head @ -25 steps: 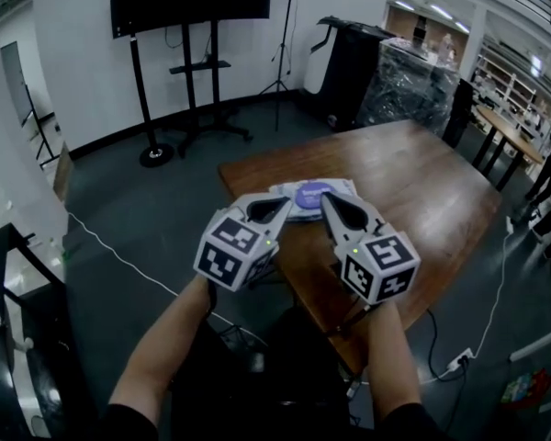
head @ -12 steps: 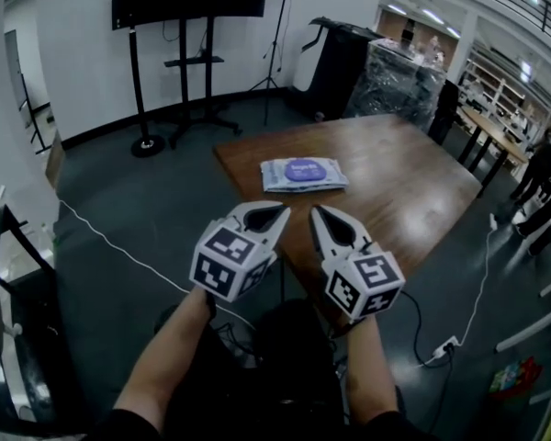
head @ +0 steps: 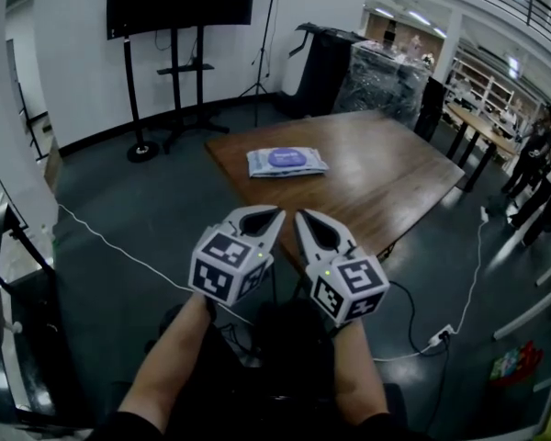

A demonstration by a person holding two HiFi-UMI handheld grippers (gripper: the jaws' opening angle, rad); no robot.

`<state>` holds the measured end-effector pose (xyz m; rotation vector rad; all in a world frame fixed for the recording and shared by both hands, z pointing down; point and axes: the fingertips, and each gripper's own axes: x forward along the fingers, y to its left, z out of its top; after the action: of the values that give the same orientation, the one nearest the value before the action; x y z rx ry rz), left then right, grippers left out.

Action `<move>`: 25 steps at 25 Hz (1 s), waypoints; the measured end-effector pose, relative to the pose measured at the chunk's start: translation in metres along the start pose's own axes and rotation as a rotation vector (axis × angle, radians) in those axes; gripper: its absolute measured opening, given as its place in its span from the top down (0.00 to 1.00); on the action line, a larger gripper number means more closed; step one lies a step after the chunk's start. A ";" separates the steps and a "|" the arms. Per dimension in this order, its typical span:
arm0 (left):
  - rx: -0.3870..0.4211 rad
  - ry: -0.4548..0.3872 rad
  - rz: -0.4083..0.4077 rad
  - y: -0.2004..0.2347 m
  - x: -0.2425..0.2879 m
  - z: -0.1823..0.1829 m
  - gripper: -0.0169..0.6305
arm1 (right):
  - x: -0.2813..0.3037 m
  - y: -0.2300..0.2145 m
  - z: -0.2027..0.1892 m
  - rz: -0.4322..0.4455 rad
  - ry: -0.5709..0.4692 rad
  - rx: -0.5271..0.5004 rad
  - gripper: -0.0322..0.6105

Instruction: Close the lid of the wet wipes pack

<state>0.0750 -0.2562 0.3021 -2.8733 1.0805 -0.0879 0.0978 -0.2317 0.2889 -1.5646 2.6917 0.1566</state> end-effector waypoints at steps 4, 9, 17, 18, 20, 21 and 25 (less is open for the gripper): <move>0.001 0.006 0.016 -0.009 -0.010 0.001 0.96 | -0.014 0.004 0.003 -0.008 -0.016 0.007 0.93; 0.000 -0.009 -0.007 -0.022 -0.018 0.004 0.96 | -0.024 0.008 0.006 -0.010 -0.034 0.016 0.93; -0.004 -0.023 -0.010 -0.024 -0.020 0.004 0.96 | -0.026 0.010 0.007 -0.003 -0.042 0.041 0.93; -0.011 -0.019 -0.011 -0.024 -0.019 0.003 0.96 | -0.025 0.009 0.006 -0.002 -0.040 0.045 0.94; -0.016 -0.015 -0.012 -0.024 -0.018 0.001 0.96 | -0.026 0.007 0.005 -0.002 -0.038 0.049 0.93; -0.016 -0.016 -0.011 -0.024 -0.018 0.001 0.96 | -0.026 0.007 0.005 -0.001 -0.038 0.051 0.94; -0.019 -0.013 -0.015 -0.025 -0.017 0.002 0.96 | -0.026 0.007 0.007 0.001 -0.039 0.059 0.94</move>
<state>0.0783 -0.2260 0.3013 -2.8946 1.0635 -0.0604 0.1048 -0.2051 0.2845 -1.5286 2.6422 0.1059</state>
